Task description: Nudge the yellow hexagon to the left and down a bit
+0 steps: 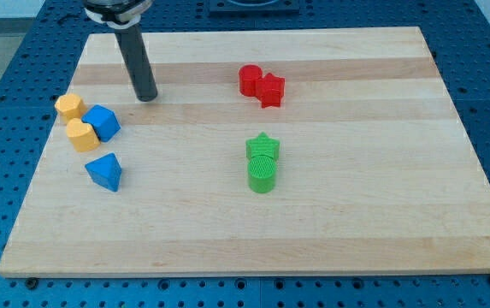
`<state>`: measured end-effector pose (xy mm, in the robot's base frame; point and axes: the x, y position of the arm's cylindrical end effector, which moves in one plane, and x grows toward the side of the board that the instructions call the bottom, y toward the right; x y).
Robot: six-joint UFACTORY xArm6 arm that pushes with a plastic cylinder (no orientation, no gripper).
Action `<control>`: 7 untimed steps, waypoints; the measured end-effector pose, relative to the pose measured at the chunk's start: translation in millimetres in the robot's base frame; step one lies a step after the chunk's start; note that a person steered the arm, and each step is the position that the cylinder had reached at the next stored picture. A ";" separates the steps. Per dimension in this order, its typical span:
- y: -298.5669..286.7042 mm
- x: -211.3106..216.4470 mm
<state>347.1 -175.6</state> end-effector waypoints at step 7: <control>-67.6 20.1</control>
<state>367.3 -243.2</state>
